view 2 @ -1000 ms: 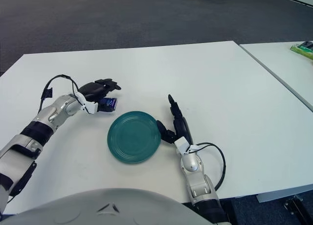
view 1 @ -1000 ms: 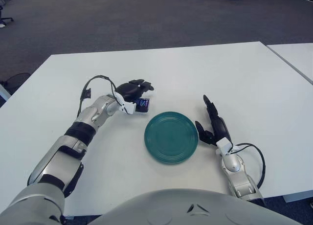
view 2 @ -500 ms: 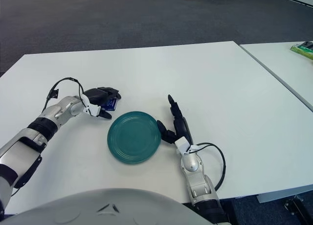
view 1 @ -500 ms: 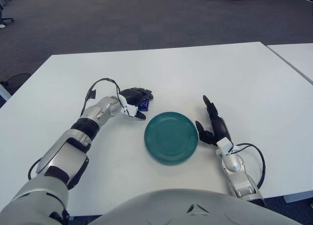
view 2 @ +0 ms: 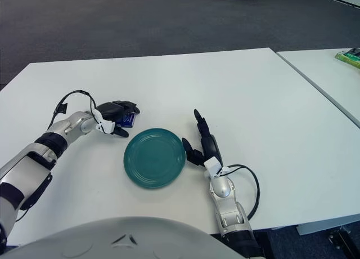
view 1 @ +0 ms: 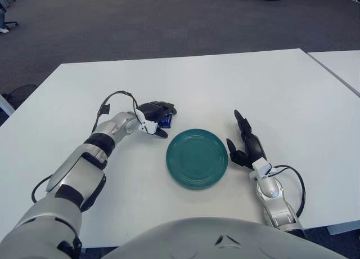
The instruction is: Put the gum into the plate.
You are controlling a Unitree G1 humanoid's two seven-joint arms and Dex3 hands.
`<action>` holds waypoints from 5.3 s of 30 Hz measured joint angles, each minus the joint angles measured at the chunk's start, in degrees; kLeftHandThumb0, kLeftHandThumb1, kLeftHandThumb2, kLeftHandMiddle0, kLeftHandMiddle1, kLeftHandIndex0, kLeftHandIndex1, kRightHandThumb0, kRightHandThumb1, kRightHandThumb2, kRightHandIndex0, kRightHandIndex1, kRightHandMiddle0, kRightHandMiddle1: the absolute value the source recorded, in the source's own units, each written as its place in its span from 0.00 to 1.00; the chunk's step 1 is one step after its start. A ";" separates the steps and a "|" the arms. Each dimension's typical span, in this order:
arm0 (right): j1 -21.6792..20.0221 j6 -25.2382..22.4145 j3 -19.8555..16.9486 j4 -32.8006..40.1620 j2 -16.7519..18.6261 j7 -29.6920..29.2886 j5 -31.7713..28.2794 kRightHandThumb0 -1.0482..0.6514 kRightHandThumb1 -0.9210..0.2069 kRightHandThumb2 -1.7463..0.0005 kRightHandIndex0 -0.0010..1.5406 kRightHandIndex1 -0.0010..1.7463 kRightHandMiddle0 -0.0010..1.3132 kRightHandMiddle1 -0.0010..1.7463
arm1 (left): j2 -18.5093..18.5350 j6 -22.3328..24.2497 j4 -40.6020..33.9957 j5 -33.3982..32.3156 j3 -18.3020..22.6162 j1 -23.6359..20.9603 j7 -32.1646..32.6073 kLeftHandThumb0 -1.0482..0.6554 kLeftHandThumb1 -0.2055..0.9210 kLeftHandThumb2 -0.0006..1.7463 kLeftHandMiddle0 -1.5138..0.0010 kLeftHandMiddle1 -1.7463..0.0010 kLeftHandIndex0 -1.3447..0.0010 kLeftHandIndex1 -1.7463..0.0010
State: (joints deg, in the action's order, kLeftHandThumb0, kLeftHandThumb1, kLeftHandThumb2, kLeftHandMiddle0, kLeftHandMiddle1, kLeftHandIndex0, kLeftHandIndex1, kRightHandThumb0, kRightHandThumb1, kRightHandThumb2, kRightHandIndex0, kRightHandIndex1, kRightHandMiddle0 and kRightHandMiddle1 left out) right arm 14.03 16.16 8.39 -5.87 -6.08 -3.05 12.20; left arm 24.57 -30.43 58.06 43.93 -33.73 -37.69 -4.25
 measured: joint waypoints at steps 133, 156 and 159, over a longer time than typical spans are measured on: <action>0.67 -2.36 -1.47 1.86 2.43 0.61 -1.95 0.07 0.00 0.58 0.03 0.00 0.00 0.06 | -2.78 20.59 -77.57 -16.67 5.26 29.40 -25.98 0.61 0.23 0.93 0.48 0.00 0.55 0.00; 4.02 -3.08 -0.79 5.88 1.67 2.44 -2.59 0.15 0.00 0.53 0.09 0.01 0.00 0.24 | -3.72 18.99 -72.91 -23.41 3.32 29.83 -30.18 0.01 1.00 0.22 0.90 0.85 0.99 0.49; 4.25 -2.48 -0.79 5.82 1.61 2.87 -3.08 0.13 0.00 0.52 0.09 0.00 0.00 0.23 | -3.69 19.05 -72.89 -23.44 3.32 29.85 -30.36 0.00 1.00 0.23 0.95 0.94 1.00 0.68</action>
State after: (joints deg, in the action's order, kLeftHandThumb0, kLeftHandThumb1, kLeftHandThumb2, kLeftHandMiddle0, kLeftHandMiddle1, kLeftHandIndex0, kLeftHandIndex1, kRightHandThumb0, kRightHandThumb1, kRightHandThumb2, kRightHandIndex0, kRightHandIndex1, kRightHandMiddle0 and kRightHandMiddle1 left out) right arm 18.28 13.68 7.61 -0.05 -4.48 -0.18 9.12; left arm 20.88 -11.37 -14.83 20.49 -30.40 -7.84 -34.61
